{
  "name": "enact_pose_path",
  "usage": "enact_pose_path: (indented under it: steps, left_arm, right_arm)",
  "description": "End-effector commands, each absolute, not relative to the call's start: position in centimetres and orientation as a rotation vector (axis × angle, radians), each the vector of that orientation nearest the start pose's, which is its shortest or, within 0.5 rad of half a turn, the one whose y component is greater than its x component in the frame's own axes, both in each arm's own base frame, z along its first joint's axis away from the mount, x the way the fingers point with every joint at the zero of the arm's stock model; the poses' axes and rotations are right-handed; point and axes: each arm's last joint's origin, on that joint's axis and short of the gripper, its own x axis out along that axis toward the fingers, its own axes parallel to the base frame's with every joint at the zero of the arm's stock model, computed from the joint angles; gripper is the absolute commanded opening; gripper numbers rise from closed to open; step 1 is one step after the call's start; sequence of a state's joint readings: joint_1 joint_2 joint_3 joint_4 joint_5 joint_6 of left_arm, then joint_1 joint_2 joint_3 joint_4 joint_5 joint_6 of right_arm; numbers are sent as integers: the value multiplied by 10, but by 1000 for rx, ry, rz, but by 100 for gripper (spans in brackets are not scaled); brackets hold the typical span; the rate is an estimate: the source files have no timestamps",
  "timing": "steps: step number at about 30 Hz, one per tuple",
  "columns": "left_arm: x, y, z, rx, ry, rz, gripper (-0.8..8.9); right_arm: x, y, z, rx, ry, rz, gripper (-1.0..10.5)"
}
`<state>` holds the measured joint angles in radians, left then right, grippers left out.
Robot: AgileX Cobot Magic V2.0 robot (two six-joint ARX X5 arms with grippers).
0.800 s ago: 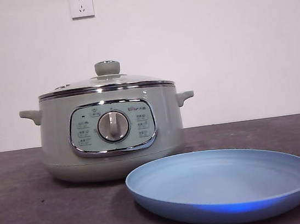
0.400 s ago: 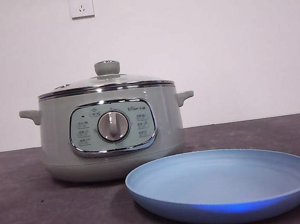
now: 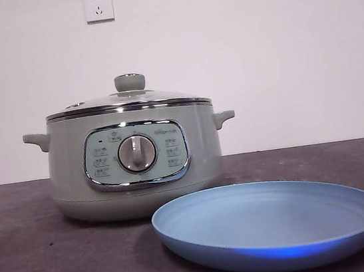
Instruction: Take the corn out from the steamer,put the corn on the plate,close the lid
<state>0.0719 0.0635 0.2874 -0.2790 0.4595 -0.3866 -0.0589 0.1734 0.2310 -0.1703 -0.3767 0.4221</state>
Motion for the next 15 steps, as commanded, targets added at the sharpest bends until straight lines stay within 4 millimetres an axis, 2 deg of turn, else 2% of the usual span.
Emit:
enact_pose_path:
  steps: [1,15]
  left_arm:
    - [75,-8,241,-404,142,-414,-7]
    - [83,-14,311,-371,224,-648,-7]
  right_arm:
    - [97,7,232,445,180,364,-12]
    - [107,16,328,337,387,742,-12]
